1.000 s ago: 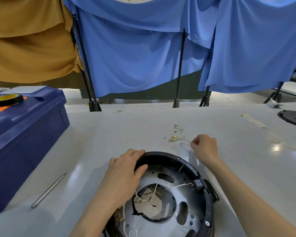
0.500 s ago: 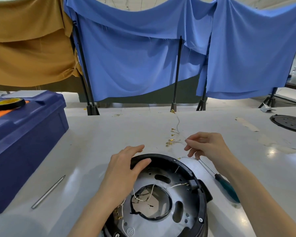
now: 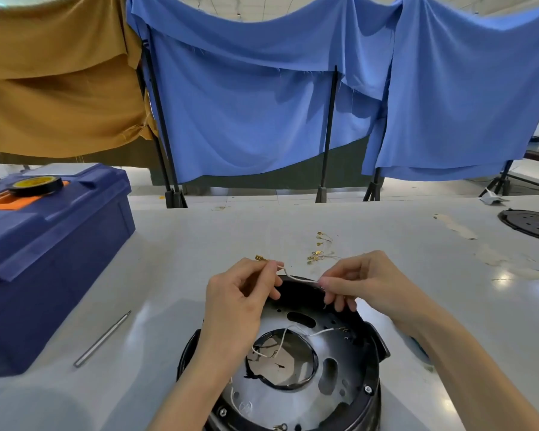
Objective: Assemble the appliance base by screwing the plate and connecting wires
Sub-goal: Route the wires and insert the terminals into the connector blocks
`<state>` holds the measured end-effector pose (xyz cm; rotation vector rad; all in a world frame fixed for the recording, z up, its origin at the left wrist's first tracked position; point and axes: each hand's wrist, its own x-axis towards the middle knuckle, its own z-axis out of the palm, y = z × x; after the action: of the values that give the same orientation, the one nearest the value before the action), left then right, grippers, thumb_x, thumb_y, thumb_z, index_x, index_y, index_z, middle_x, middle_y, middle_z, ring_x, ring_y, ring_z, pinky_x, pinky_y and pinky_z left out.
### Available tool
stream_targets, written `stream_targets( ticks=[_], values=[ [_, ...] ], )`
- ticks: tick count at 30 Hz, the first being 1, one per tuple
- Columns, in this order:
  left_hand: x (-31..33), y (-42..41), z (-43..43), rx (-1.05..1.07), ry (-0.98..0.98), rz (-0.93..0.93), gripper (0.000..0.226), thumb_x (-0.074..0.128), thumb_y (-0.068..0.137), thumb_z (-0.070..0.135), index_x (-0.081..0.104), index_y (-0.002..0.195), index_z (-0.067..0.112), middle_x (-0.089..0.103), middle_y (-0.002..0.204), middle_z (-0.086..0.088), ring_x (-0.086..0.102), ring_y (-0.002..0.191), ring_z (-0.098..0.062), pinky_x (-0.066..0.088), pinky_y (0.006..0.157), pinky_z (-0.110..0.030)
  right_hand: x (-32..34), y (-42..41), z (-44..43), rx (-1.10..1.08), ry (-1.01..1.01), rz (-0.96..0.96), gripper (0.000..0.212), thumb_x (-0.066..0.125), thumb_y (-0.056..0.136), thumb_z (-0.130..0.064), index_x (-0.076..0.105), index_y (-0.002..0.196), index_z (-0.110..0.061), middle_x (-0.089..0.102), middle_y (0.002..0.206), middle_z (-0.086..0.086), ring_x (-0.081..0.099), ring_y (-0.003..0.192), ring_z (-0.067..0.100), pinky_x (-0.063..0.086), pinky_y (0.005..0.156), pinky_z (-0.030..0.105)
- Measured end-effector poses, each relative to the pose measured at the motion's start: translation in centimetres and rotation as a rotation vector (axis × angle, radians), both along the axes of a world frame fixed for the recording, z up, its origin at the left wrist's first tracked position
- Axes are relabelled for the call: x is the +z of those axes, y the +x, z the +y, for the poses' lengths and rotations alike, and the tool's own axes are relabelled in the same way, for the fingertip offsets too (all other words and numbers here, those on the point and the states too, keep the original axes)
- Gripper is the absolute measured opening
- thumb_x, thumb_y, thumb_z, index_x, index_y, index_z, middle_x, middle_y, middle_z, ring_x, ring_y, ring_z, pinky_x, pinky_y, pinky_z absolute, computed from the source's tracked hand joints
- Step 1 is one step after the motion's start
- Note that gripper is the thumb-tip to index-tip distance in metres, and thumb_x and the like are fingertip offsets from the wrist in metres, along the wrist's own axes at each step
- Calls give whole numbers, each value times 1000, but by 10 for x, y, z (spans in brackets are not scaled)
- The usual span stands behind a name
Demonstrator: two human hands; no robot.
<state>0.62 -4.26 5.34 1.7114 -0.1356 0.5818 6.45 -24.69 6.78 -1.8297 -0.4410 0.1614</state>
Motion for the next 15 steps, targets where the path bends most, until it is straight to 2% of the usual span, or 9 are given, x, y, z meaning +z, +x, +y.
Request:
stream_targets(
  ticks=[3, 6, 8, 10, 12, 14, 15],
  values=[
    [2, -2, -3, 3, 30, -30, 16, 64, 92, 14, 77, 85, 20, 69, 72, 2, 67, 65, -12, 55, 73, -24, 4, -3, 6, -60, -13, -110, 7, 77, 82, -18, 80, 88, -22, 77, 90, -5, 73, 83, 10, 54, 75, 19],
    [5, -4, -6, -53, 37, -46, 16, 63, 93, 14, 77, 87, 18, 70, 76, 3, 69, 72, -11, 54, 75, -21, 12, -10, 15, 54, -17, -229, 19, 78, 82, -17, 78, 96, -30, 75, 99, -13, 70, 96, 6, 53, 88, 20],
    [8, -6, -7, -105, 33, -59, 17, 62, 93, 15, 78, 89, 17, 70, 79, 3, 70, 77, -13, 54, 76, -19, 14, -15, 22, 118, 11, -277, 20, 78, 82, -15, 78, 95, -30, 76, 94, -11, 71, 93, 7, 52, 87, 18],
    [9, -7, -7, -132, 19, -69, 16, 63, 91, 19, 79, 88, 19, 69, 78, 2, 70, 77, -15, 54, 75, -21, 13, -18, 28, 109, 45, -294, 15, 79, 81, -12, 78, 88, -25, 77, 85, -4, 73, 85, 11, 56, 83, 23],
    [10, -8, -7, -127, 8, -65, 13, 67, 87, 26, 80, 84, 24, 69, 77, 2, 68, 74, -17, 55, 71, -26, 11, -19, 29, 115, 103, -236, 10, 76, 82, -7, 77, 84, -17, 75, 77, 5, 73, 75, 17, 58, 78, 28],
    [10, -9, -6, -97, -11, -43, 8, 72, 81, 31, 79, 80, 29, 70, 76, 2, 68, 72, -19, 56, 68, -30, 10, -20, 28, 162, 133, -153, 9, 73, 84, -3, 74, 79, -10, 72, 69, 12, 69, 66, 21, 57, 70, 26],
    [11, -10, -5, -91, -51, -26, 6, 75, 78, 32, 79, 79, 29, 72, 75, 2, 69, 71, -18, 56, 67, -28, 10, -20, 27, 177, 131, -123, 9, 72, 85, -2, 72, 78, -7, 71, 66, 13, 68, 63, 21, 55, 66, 25]
  ],
)
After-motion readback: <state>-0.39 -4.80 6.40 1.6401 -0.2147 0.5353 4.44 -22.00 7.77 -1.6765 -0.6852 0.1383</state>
